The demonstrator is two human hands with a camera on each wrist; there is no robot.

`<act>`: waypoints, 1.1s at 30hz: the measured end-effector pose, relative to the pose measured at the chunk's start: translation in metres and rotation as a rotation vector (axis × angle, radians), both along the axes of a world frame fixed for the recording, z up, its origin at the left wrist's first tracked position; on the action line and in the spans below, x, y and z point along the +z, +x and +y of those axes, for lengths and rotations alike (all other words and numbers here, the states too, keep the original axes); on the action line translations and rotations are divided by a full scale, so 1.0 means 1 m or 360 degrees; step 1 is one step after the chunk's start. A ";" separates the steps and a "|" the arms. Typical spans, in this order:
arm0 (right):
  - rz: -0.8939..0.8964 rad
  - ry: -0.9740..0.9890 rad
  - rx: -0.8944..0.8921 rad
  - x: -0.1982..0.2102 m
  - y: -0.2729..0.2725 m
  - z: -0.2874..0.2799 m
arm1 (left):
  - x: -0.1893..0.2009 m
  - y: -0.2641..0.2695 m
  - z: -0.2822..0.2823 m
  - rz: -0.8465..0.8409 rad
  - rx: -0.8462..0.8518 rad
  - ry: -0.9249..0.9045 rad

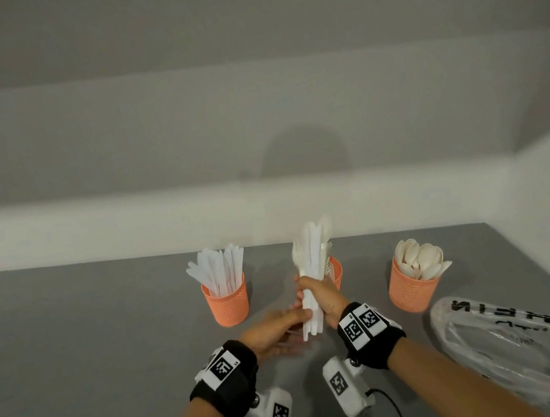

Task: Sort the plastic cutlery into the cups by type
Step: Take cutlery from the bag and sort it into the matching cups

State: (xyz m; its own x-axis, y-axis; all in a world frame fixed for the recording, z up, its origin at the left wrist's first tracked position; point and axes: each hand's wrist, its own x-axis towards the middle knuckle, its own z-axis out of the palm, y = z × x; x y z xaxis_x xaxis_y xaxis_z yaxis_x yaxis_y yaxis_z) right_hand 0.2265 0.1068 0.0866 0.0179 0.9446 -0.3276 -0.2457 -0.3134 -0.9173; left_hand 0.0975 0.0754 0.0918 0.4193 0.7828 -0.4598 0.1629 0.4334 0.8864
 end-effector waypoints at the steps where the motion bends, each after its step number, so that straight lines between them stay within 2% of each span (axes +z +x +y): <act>1: -0.0115 0.0023 -0.0079 -0.002 0.001 0.003 | 0.000 -0.004 0.003 0.0073 0.0121 0.0095; 4: -0.0483 0.0091 -0.0071 -0.008 0.002 0.004 | 0.001 -0.010 0.012 0.0165 0.0526 0.0424; 7: -0.0739 0.0216 0.0014 -0.010 -0.008 -0.002 | 0.008 -0.004 0.017 0.0179 0.0547 0.0650; 12: -0.0780 0.0325 0.0019 -0.012 -0.020 -0.006 | 0.006 0.012 0.025 0.0298 0.0626 0.0747; 16: -0.0584 0.0284 0.0166 -0.013 -0.010 -0.009 | 0.002 0.013 0.028 0.0364 0.0640 0.0744; 21: -0.0296 0.0250 0.0193 -0.011 0.001 -0.013 | 0.003 0.010 0.030 0.0280 0.0609 0.0600; 25: -0.0228 0.0299 0.0160 -0.014 0.005 -0.016 | 0.003 0.014 0.026 0.0136 0.0614 0.0490; 30: -0.0246 0.0334 0.0155 -0.015 0.007 -0.019 | 0.004 0.023 0.021 0.0051 0.0661 0.0484; 33: -0.0146 0.0310 0.0187 -0.015 0.011 -0.020 | 0.005 0.023 0.020 -0.0057 0.0661 0.0365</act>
State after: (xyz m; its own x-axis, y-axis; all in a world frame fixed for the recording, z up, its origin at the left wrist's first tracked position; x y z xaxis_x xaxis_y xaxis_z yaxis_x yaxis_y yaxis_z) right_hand 0.2377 0.0868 0.0712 -0.0747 0.9872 -0.1411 -0.1306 -0.1500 -0.9800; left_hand 0.1208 0.0950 0.0970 0.0615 0.9672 -0.2463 -0.0151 0.2477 0.9687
